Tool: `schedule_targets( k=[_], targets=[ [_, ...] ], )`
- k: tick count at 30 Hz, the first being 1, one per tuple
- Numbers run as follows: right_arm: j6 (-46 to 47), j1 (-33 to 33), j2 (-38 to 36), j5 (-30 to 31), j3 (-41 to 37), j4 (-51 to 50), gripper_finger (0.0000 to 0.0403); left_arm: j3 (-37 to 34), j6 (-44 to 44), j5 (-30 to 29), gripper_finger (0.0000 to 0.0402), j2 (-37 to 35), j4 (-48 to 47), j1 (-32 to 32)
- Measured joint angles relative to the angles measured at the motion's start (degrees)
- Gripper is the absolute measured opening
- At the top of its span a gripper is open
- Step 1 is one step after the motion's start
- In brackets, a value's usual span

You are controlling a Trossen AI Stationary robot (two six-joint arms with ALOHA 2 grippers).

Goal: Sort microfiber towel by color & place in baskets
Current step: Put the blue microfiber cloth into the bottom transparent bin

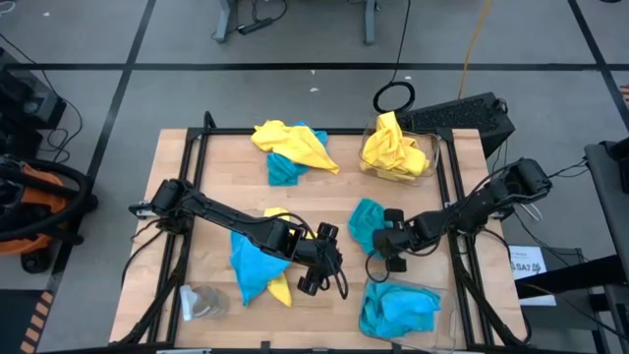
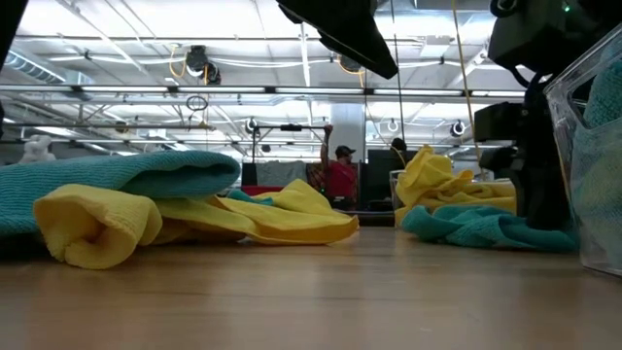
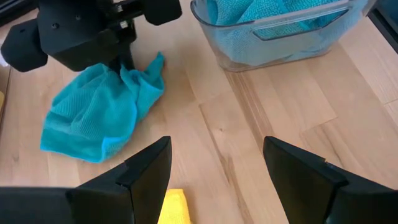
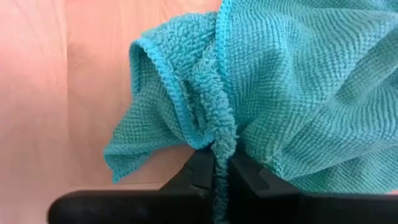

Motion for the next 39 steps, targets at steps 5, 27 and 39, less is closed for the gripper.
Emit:
schedule_targets(
  k=[5,27,39],
  targets=[
    [-0.08,1.34,-3.54,0.05,2.41,-5.06,0.0005,0.0,0.0,0.0,0.0261,0.0,-0.05,0.0],
    [5.17,19.44,-24.74,2.76,23.6,-21.48,0.0,0.0,0.0,-0.24,0.0261,0.01,-0.02,0.07],
    [15.5,32.25,-31.76,-3.1,28.41,-20.27,0.0,0.0,-0.1,-0.24,0.0261,0.02,0.04,0.07]
  ],
)
